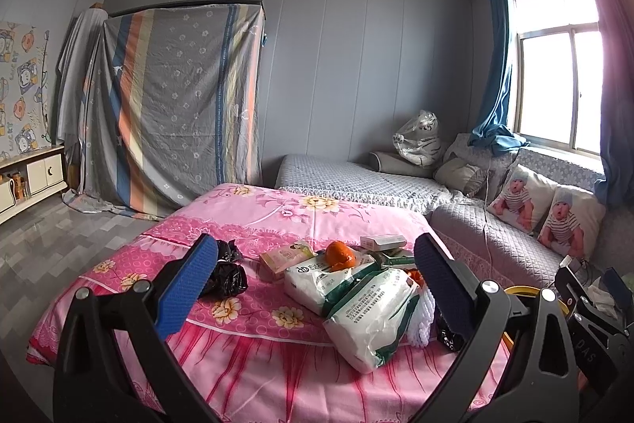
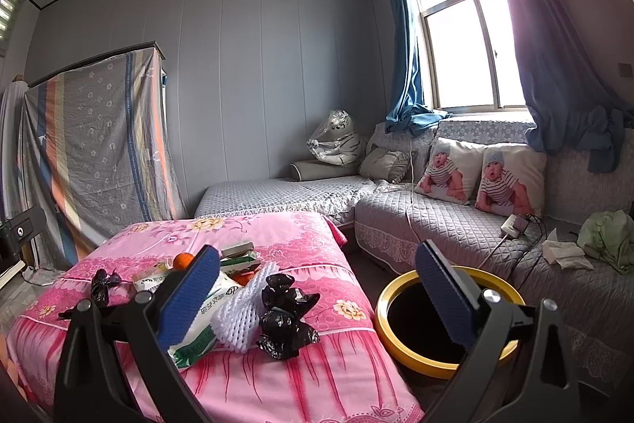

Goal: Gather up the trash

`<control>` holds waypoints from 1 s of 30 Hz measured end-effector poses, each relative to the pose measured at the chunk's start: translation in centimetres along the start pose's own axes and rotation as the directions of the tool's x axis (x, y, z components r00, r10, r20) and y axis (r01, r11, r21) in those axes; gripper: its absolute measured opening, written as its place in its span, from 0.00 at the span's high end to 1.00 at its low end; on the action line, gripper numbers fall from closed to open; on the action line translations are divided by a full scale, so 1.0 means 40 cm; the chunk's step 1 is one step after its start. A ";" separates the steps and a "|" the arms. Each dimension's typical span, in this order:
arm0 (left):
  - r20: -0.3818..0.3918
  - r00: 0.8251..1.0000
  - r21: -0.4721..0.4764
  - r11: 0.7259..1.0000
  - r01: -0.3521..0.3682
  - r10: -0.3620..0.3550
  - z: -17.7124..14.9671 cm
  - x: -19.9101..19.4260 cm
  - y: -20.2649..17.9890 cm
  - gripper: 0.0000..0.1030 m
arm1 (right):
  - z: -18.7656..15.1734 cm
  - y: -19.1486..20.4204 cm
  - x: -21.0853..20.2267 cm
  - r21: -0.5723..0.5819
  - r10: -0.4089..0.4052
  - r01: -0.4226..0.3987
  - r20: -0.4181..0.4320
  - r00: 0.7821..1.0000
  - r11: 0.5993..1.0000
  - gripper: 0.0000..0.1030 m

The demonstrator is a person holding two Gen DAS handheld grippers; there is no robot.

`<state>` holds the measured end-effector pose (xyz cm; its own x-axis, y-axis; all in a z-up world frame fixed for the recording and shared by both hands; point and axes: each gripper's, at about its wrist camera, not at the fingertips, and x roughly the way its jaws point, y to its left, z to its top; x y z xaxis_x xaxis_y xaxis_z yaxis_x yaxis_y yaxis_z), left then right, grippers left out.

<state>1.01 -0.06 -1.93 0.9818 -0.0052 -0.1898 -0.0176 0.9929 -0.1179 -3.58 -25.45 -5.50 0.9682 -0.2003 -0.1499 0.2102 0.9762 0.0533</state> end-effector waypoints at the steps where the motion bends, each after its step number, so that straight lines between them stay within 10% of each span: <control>1: 0.000 1.000 0.001 1.000 0.000 0.000 -0.003 0.000 0.000 0.08 | 0.000 0.000 0.000 0.000 0.000 0.000 0.000 1.000 1.000 0.08; 30: -0.023 1.000 0.023 1.000 0.017 -0.016 0.006 0.002 -0.014 0.08 | -0.004 -0.013 0.005 0.015 -0.009 0.010 -0.014 1.000 1.000 0.08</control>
<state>1.13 -0.60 -1.62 0.9774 -0.0239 -0.2102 0.0032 0.9952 -0.0982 -3.51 -25.97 -5.71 0.9641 -0.2081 -0.1646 0.2214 0.9729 0.0663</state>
